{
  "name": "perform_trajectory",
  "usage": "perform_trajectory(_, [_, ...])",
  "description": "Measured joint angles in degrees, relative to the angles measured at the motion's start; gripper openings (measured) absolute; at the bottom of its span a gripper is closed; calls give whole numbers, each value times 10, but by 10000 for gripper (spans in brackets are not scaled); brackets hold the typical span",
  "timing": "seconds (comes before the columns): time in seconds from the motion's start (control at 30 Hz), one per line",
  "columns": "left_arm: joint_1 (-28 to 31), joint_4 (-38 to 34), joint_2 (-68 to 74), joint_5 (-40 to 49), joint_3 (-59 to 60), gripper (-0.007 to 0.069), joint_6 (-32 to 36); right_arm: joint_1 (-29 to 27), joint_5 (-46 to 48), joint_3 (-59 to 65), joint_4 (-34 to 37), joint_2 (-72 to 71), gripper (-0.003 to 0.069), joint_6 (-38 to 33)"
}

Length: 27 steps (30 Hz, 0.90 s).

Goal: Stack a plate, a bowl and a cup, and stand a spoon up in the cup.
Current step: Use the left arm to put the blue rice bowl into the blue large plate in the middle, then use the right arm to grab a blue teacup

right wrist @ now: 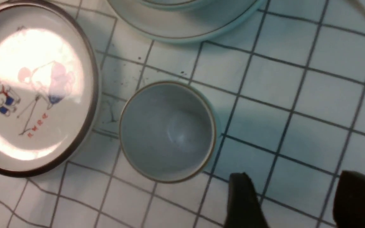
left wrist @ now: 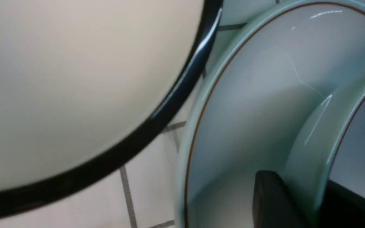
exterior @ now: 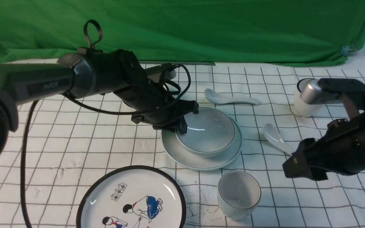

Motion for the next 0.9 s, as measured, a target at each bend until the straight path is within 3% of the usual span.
perform_trajectory(0.2, [4, 10, -29, 39, -15, 390, -6, 12, 1, -6, 31, 76, 477, -22])
perform_trajectory(0.33, [11, 23, -69, 79, -29, 414, -6, 31, -20, -6, 39, 98, 482, -24])
perform_trajectory(0.47, [14, 75, -128, 107, -30, 281, -9, 48, -44, -7, 45, 120, 482, -27])
perform_trajectory(0.6, [14, 120, -200, 130, -30, 57, -10, 53, -61, -9, 51, 163, 441, -39])
perform_trajectory(0.63, [14, 121, -207, 131, -29, 46, -10, 54, -61, -10, 51, 167, 425, -41])
perform_trajectory(0.73, [14, 139, -282, 137, -5, 4, -10, 60, -60, -27, 50, 190, 140, -58])
perform_trajectory(0.8, [14, 146, -310, 140, 9, 1, -10, 61, -36, -45, 45, 191, 88, -64])
perform_trajectory(0.9, [14, 164, -363, 146, 46, 0, -15, 61, 4, -88, 34, 181, 88, -64])
